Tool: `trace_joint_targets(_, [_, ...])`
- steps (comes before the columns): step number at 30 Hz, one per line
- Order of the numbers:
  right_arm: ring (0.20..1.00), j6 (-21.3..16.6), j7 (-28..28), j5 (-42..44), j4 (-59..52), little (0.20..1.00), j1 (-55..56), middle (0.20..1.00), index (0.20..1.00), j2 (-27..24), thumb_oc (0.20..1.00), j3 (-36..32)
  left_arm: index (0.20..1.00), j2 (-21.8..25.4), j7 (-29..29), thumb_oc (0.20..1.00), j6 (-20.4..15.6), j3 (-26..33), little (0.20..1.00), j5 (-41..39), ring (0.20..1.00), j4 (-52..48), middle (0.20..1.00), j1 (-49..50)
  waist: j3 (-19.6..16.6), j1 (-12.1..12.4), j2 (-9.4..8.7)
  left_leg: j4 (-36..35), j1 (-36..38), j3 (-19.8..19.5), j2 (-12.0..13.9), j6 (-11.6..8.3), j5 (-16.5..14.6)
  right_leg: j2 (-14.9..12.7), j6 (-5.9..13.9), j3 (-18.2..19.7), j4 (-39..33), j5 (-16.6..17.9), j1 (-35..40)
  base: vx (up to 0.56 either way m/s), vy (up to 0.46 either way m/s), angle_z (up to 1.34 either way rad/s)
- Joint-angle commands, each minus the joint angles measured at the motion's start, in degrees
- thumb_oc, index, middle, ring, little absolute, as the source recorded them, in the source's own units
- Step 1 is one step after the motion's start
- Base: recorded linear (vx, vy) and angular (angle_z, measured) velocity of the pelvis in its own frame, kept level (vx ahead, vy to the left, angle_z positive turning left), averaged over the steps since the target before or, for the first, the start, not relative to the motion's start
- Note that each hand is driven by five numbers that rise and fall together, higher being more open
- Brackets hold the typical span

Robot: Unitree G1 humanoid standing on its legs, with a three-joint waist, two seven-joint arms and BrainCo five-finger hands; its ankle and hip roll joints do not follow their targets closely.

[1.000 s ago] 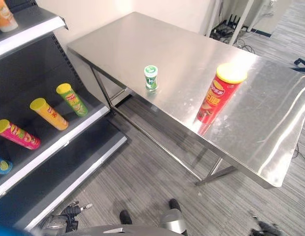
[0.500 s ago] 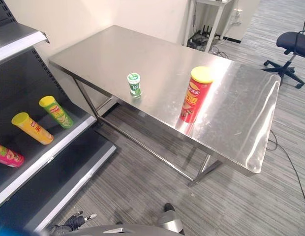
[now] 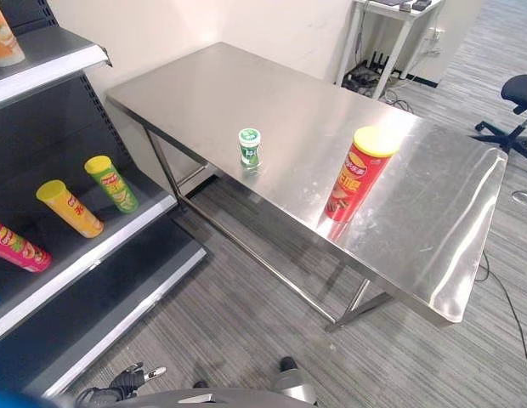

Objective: Put the goods on the table back onto the shelves and tidy them up.

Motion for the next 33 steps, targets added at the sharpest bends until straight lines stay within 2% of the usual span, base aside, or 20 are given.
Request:
trace_joint_targets(1, [1.000,-2.0,3.1,2.2,-3.1,1.000,-3.5,1.000,1.000,-1.8,1.000,-0.6,1.000,2.7,-1.1,1.000,-2.1,1.0,1.000,1.5,1.000,0.8,1.000,-3.2,0.4,2.1,-0.33,2.5,3.9,-1.4,3.8,-2.34,-6.4,-0.7,2.20,-2.0,2.3,0.3,-3.6,0.01,-0.032,-0.01])
trace_joint_targets(11, [1.000,-1.6,6.6,-0.7,-7.0,1.000,-5.3,1.000,1.000,-4.1,1.000,4.5,1.000,2.3,-1.9,1.000,-2.7,0.3,1.000,1.5,1.000,-0.7,1.000,-3.5,0.1,3.1,0.04,2.6,3.7,-2.2,4.4,-2.85,-6.0,-0.6,1.71,-3.3,2.1,-0.2,-2.6,0.00,-0.021,0.02])
trace_joint_targets(21, [1.000,-2.4,1.1,-12.1,-6.7,1.000,-8.6,1.000,1.000,-5.5,1.000,7.2,1.000,1.8,-0.8,1.000,-2.7,0.4,1.000,1.8,1.000,-0.1,1.000,-3.1,0.0,4.6,0.14,2.7,3.4,-3.5,4.7,-3.12,-5.9,-0.5,1.35,-5.0,2.0,-0.9,-1.4,0.01,-0.023,0.07])
trace_joint_targets(33, [1.000,-2.7,1.4,-13.7,-6.6,1.000,-10.2,1.000,1.000,-6.7,1.000,11.0,1.000,2.0,-0.8,1.000,-2.8,0.3,1.000,1.5,1.000,-0.3,1.000,-2.8,0.1,5.9,-0.29,2.5,3.1,-4.7,5.1,-3.64,-5.4,-0.4,0.96,-6.7,1.8,-1.4,-0.4,0.00,-0.014,0.08])
